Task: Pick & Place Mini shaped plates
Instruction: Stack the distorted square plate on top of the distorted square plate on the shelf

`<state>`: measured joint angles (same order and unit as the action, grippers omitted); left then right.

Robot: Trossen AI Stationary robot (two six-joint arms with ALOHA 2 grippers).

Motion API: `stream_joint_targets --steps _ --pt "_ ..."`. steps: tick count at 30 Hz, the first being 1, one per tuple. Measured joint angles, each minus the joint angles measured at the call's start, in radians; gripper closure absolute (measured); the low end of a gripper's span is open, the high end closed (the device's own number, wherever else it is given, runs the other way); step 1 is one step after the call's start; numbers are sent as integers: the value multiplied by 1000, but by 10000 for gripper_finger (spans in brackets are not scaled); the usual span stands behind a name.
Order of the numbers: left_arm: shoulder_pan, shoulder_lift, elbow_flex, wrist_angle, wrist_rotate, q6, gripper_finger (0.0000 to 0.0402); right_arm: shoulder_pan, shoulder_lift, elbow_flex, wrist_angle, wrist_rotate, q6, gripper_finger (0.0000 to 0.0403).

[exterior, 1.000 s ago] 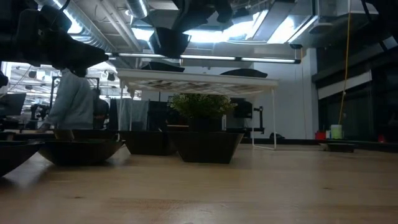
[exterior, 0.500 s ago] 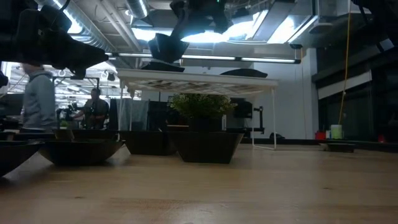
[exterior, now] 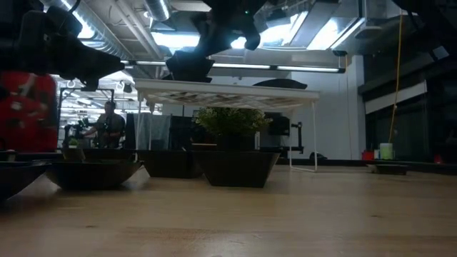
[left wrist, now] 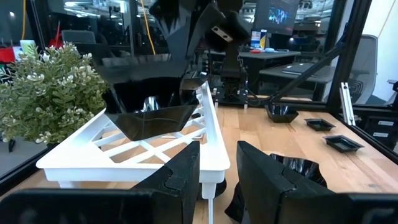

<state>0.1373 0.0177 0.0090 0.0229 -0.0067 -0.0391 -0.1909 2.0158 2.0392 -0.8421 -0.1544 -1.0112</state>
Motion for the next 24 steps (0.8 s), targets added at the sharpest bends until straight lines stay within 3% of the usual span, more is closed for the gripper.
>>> stream_joint_targets --steps 10,24 --pt "0 0 0 3 0 0 302 0 2 0 -2 -56 -18 398" --pt "0 0 0 3 0 0 302 -7 20 0 14 -50 -10 362"
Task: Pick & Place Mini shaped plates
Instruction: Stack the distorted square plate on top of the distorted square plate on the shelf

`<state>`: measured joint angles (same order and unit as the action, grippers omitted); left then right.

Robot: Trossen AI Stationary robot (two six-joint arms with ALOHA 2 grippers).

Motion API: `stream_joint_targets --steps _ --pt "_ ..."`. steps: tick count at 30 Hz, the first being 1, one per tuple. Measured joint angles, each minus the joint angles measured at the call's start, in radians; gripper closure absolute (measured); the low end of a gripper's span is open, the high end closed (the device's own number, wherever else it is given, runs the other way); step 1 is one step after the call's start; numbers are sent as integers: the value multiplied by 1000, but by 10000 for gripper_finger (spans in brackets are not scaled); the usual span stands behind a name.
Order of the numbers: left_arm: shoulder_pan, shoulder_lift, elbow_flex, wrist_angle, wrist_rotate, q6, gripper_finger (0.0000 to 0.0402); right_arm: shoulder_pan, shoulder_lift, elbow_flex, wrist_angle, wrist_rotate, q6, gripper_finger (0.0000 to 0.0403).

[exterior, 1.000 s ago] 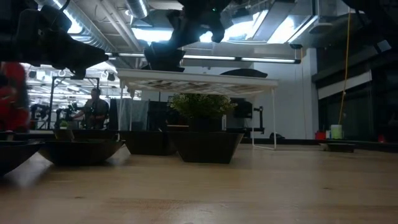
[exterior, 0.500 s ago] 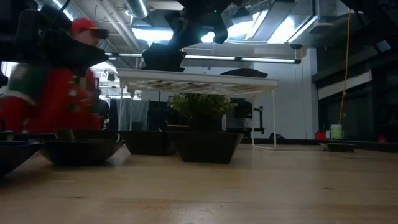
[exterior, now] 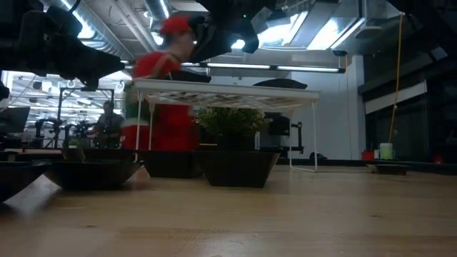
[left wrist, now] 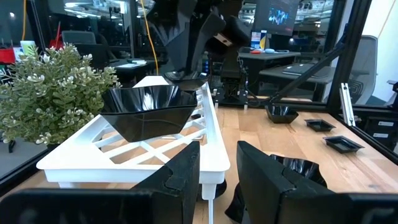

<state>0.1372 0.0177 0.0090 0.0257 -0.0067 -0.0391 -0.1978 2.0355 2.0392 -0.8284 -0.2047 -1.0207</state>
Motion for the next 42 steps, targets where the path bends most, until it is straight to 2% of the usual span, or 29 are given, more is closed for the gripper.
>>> stream_joint_targets --steps 6,9,14,22,34,42 --pt "0 0 0 0 0 0 302 5 -1 0 -18 3 72 361" --pt "0 0 0 0 0 0 302 25 -1 0 -56 57 118 361" --pt "0 0 0 0 0 0 302 92 -1 0 -109 123 204 360" --pt "0 0 0 0 0 0 302 207 -2 0 -237 125 331 360" --pt "0 0 0 0 0 0 302 392 -2 0 -505 -6 617 360" --pt "0 0 0 0 0 0 302 519 -4 -67 -509 -26 792 360"
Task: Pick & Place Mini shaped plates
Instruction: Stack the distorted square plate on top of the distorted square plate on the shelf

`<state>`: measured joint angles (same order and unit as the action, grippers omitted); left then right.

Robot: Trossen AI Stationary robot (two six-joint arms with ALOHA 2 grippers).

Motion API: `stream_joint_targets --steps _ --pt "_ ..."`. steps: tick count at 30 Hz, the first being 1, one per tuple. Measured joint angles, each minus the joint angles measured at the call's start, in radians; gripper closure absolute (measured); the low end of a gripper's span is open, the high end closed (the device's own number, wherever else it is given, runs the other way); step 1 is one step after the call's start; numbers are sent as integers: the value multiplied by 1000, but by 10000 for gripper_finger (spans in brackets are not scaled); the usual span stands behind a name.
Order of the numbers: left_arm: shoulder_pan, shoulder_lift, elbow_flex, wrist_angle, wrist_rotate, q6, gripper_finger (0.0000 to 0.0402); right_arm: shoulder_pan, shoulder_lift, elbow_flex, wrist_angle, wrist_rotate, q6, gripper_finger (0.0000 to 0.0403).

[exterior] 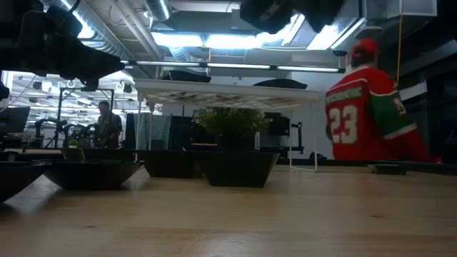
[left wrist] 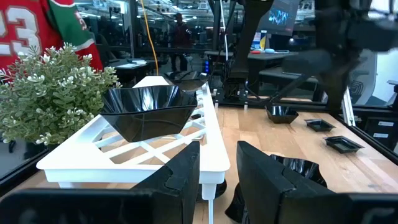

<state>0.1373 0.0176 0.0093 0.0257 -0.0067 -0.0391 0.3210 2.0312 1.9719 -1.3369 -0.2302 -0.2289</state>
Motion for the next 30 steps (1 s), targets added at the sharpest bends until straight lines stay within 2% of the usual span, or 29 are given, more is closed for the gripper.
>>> stream_joint_targets --steps 5,7,10,14,17,22,27,30 --pt "0 0 0 0 0 0 302 52 0 -85 178 6 92 360" --pt "0 0 0 0 0 0 302 65 1 -112 246 43 130 360" --pt "0 0 0 0 0 0 302 76 1 -151 312 165 199 360" --pt "0 0 0 0 0 0 302 82 2 -185 357 417 344 360" --pt "0 0 0 0 0 0 302 87 2 -222 395 506 408 355" --pt "0 0 0 0 0 0 302 117 2 -294 539 526 524 314" --pt "0 0 0 0 0 0 302 130 3 -362 653 572 545 257" --pt "0 0 0 0 0 0 302 130 2 -393 685 618 559 236"
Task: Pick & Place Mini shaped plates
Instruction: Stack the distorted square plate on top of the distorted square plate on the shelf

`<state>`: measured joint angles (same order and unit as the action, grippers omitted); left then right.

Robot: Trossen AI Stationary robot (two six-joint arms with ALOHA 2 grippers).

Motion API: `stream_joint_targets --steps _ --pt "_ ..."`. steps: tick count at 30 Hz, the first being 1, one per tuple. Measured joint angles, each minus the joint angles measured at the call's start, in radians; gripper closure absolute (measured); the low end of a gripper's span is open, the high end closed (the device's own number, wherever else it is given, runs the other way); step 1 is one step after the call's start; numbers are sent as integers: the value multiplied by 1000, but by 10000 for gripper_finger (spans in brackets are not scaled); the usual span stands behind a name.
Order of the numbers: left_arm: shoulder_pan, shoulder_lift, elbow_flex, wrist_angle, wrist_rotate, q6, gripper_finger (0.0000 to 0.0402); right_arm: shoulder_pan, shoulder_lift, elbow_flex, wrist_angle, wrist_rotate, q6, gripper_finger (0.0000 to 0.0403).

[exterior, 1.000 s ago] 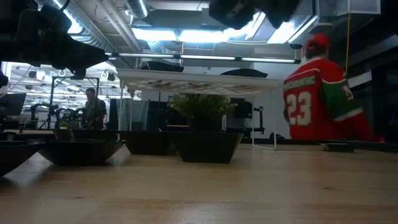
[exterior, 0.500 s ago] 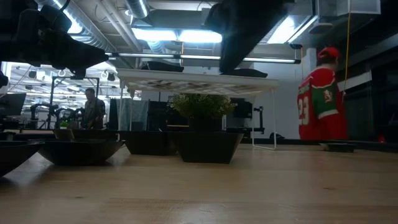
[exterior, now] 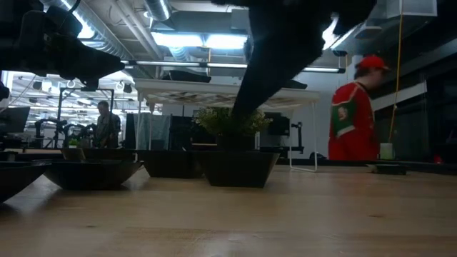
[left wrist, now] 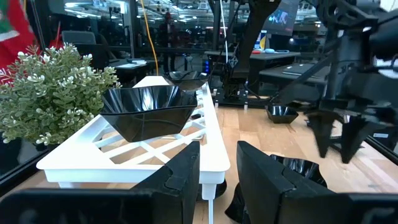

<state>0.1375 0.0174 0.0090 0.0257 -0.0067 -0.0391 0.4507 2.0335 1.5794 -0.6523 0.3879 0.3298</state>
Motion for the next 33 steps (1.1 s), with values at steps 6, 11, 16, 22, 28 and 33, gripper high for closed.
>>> stream_joint_targets --steps 6,11,16,22,28,33 --pt "0 0 0 0 0 0 302 0 0 -51 51 50 49 232" --pt "0 0 0 0 0 0 302 0 0 -104 124 48 64 245" --pt "0 0 0 0 0 0 302 0 0 -151 193 47 64 256" --pt "0 0 0 0 0 0 302 0 26 -161 198 55 80 268" --pt "0 0 0 0 0 0 302 -3 31 -161 201 76 81 293" --pt "0 0 0 0 0 0 302 -4 31 -161 200 91 87 347"
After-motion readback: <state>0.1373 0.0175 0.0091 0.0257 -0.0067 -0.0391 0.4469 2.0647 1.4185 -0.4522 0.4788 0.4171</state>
